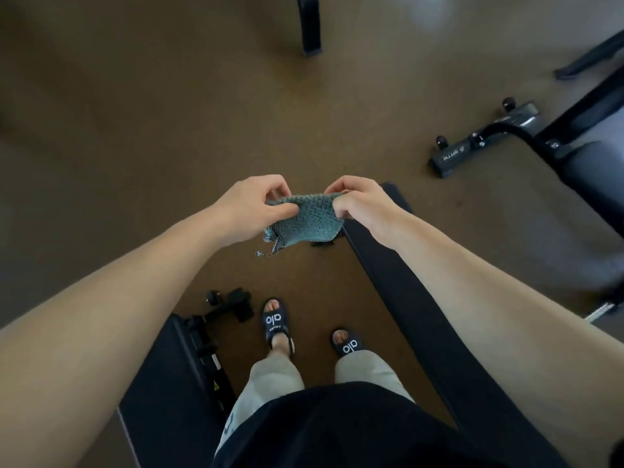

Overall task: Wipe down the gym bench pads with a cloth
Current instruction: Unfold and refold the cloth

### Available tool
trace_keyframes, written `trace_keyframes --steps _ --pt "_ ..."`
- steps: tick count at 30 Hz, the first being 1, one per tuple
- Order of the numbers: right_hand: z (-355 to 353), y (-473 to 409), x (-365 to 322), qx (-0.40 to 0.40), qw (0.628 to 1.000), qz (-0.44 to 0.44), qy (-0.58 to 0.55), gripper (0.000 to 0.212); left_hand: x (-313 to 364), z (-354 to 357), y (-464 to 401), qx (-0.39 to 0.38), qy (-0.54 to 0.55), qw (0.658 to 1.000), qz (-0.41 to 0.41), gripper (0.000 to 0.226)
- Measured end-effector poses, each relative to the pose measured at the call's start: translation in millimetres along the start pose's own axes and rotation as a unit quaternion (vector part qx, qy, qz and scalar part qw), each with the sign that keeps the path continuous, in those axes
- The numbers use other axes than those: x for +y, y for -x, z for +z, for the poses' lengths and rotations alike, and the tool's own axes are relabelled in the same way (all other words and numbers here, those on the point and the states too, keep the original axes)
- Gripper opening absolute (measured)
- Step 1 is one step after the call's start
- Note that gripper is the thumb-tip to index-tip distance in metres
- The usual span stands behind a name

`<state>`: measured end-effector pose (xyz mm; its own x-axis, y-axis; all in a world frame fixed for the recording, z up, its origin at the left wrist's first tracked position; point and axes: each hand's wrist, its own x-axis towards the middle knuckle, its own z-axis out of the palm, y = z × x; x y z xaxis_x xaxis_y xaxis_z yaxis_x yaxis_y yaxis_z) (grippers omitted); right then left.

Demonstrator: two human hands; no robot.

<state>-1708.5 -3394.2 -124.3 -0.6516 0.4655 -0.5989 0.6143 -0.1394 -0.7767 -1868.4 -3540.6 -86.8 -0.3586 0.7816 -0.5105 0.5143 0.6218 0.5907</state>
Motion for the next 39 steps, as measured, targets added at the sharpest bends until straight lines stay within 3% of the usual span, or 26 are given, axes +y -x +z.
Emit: trace_keyframes --steps 8,15,19,24,33,39 --pt "-32.3 -34.1 -14.8 0.136 0.980 0.031 -0.144 0.036 38.0 -60.1 -100.6 -0.112 -0.065 0.989 0.065 0.014" --pt "-112.0 -55.6 -14.8 0.197 0.965 0.060 -0.164 0.031 126.7 -61.7 -209.8 -0.193 -0.108 0.965 0.144 0.013" --pt "-155.4 -73.1 -12.3 0.263 0.927 0.046 -0.264 0.019 176.3 -57.7 -265.6 -0.216 -0.132 0.950 0.182 0.012" --pt "-195.4 -99.1 -23.8 0.317 0.872 0.028 -0.373 0.019 233.8 -64.9 -329.8 -0.243 -0.167 0.926 0.234 0.013" --pt "-263.9 -204.9 -91.1 0.482 0.801 0.067 -0.349 0.024 308.3 -114.1 -495.5 -0.304 -0.231 0.862 0.334 0.012" --pt "-300.5 -270.0 -148.1 0.551 0.750 0.087 -0.356 0.013 354.1 -159.6 -581.4 -0.361 -0.213 0.846 0.330 0.014"
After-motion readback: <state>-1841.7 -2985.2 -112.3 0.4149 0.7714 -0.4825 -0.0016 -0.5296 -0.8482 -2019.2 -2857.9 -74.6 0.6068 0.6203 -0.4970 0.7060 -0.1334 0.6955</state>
